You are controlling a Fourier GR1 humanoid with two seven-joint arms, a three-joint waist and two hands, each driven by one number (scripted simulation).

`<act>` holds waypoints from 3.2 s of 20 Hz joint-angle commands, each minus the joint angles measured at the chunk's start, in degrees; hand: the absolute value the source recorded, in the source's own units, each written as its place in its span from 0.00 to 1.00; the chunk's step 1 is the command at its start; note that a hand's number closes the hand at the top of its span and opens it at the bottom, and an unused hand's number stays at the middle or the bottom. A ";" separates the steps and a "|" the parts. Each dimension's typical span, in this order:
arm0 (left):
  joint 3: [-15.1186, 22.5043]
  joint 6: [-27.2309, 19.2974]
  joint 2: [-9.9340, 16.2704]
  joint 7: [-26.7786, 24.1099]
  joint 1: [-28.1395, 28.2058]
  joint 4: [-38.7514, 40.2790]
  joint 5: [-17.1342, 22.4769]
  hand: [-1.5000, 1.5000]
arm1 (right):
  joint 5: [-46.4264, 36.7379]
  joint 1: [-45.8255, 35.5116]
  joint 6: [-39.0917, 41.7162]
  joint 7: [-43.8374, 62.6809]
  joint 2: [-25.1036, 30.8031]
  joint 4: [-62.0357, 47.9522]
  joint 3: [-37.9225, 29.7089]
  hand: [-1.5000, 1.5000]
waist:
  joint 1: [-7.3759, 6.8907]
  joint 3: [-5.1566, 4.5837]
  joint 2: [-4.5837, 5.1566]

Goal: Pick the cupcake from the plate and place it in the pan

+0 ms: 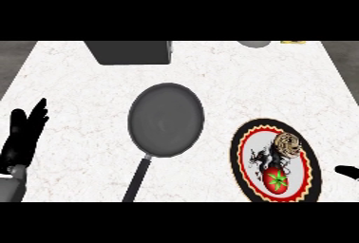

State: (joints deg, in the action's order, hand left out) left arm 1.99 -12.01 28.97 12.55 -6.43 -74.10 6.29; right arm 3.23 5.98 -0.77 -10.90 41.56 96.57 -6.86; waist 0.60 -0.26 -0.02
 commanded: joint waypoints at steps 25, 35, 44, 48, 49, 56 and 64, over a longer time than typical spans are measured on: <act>-3.80 2.79 -4.42 -0.60 0.35 0.12 -4.66 0.50 | -33.44 -10.46 17.36 40.75 -1.82 4.43 21.91 0.00 | -0.50 0.25 -0.03; -6.59 3.93 -5.65 1.72 -0.58 -0.31 -8.19 0.50 | -42.10 -11.66 20.76 35.89 -8.28 -3.28 20.65 0.00 | -0.59 0.26 -0.01; -9.30 6.41 -7.20 -1.74 -2.31 3.42 -10.63 0.50 | -50.24 -13.93 18.63 35.35 -17.68 -7.92 20.53 0.00 | -0.57 0.25 0.05; -10.33 8.64 -7.66 -0.31 1.31 -1.89 -9.53 0.50 | -51.29 -14.37 19.86 32.07 -18.30 -11.49 18.12 0.00 | -0.80 0.26 0.00; -9.48 7.54 -8.46 3.35 -1.31 -1.94 -11.41 0.50 | -52.08 -12.40 21.15 32.39 -17.98 -9.11 17.53 0.00 | -0.61 0.26 -0.01; -10.55 8.13 -9.71 2.23 2.24 -5.37 -13.12 0.50 | -55.48 -12.84 21.42 30.76 -19.32 -12.65 15.05 0.00 | -0.65 0.26 -0.02; -12.04 9.43 -9.79 2.12 0.42 -3.22 -12.82 0.50 | -63.18 -14.40 15.13 24.24 -17.25 -16.27 16.68 1.00 | -0.57 0.26 -0.02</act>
State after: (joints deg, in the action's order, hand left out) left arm -9.81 -2.34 19.69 13.79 -5.81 -76.91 -5.93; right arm -56.63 -9.60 16.51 14.17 23.85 78.51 9.12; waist -0.09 -0.24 -0.13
